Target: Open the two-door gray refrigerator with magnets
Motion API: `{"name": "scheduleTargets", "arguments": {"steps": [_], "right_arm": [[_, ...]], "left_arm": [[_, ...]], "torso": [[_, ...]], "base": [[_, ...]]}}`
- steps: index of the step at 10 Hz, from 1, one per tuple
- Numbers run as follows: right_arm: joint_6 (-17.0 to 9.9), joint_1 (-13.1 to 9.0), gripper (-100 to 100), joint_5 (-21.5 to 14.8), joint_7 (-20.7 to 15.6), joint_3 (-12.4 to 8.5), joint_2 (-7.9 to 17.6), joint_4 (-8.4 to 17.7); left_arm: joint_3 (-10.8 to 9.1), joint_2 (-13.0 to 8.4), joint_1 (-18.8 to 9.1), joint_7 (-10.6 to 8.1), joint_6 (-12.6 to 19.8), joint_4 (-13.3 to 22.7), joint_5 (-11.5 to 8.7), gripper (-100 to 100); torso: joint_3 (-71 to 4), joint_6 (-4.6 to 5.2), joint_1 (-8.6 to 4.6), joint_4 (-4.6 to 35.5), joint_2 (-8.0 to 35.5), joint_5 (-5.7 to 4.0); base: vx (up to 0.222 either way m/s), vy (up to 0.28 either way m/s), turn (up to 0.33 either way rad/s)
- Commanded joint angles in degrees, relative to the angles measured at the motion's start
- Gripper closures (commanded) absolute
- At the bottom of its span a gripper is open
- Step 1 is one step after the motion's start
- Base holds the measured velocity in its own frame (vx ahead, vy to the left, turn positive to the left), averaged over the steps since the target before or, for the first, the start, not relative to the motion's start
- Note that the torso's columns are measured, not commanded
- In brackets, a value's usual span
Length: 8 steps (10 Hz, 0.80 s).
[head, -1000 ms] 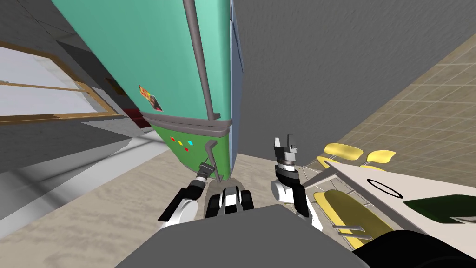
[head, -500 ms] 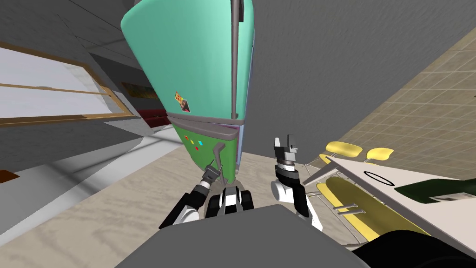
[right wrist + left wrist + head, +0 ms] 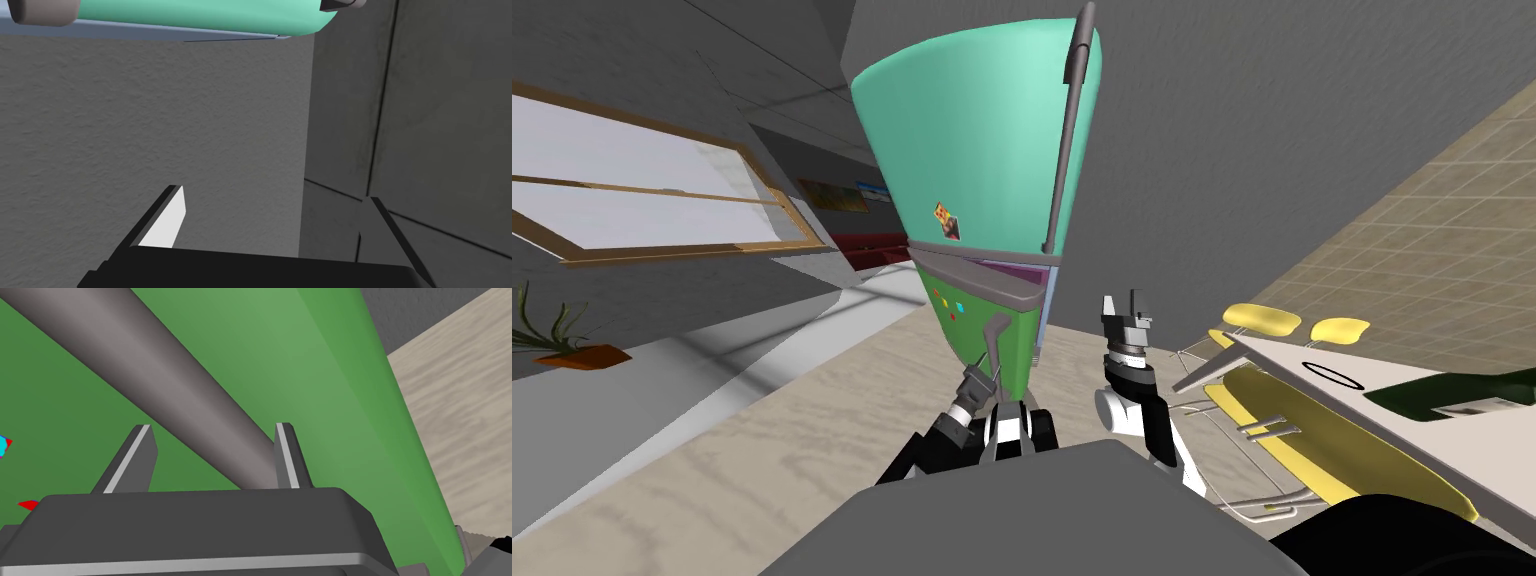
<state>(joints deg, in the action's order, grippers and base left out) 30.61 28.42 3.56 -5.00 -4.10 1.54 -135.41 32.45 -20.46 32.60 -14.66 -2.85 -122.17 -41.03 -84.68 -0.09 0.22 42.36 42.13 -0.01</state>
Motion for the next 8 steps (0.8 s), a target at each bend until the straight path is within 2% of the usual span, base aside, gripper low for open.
{"name": "scheduleTargets", "arguments": {"steps": [1, 2, 4, 7, 8], "right_arm": [[0.0, 0.0, 0, 0.0, 0.0, 0.0, 0.0, 0.0], [0.0, 0.0, 0, 0.0, 0.0, 0.0, 0.0, 0.0], [0.0, 0.0, 0, 0.0, 0.0, 0.0, 0.0, 0.0], [0.0, 0.0, 0, 0.0, 0.0, 0.0, 0.0, 0.0], [0.0, 0.0, 0, 0.0, 0.0, 0.0, 0.0, 0.0]], "left_arm": [[1.01, -0.7, 0.4, 0.25, -0.1, -0.6, -0.1, 100], [1.86, -1.5, -0.1, 0.2, 0.0, -0.7, -0.3, 100], [2.62, -2.3, -0.6, 0.13, -0.1, -0.8, -0.5, 100], [4.13, -3.8, -1.6, -0.01, -0.1, -1.0, -0.9, 100], [4.13, -3.8, -1.6, -0.01, -0.1, -1.0, -0.9, 100]], "torso": [[0.1, 0.01, -0.26, 0.1, 0.2, -0.05], [0.0, 0.07, -0.75, 0.0, 0.0, -0.15], [0.3, 0.12, 0.08, 0.0, 0.5, 0.06], [0.2, -0.06, -0.08, 0.0, -0.1, -0.08], [0.3, 0.15, 0.1, 0.1, -0.1, -0.1]], "base": [[-0.072, 0.102, -0.007], [-0.066, 0.177, -0.113], [-0.123, 0.32, -0.169], [-0.114, 0.253, -0.127], [-0.125, 0.222, -0.097]]}}
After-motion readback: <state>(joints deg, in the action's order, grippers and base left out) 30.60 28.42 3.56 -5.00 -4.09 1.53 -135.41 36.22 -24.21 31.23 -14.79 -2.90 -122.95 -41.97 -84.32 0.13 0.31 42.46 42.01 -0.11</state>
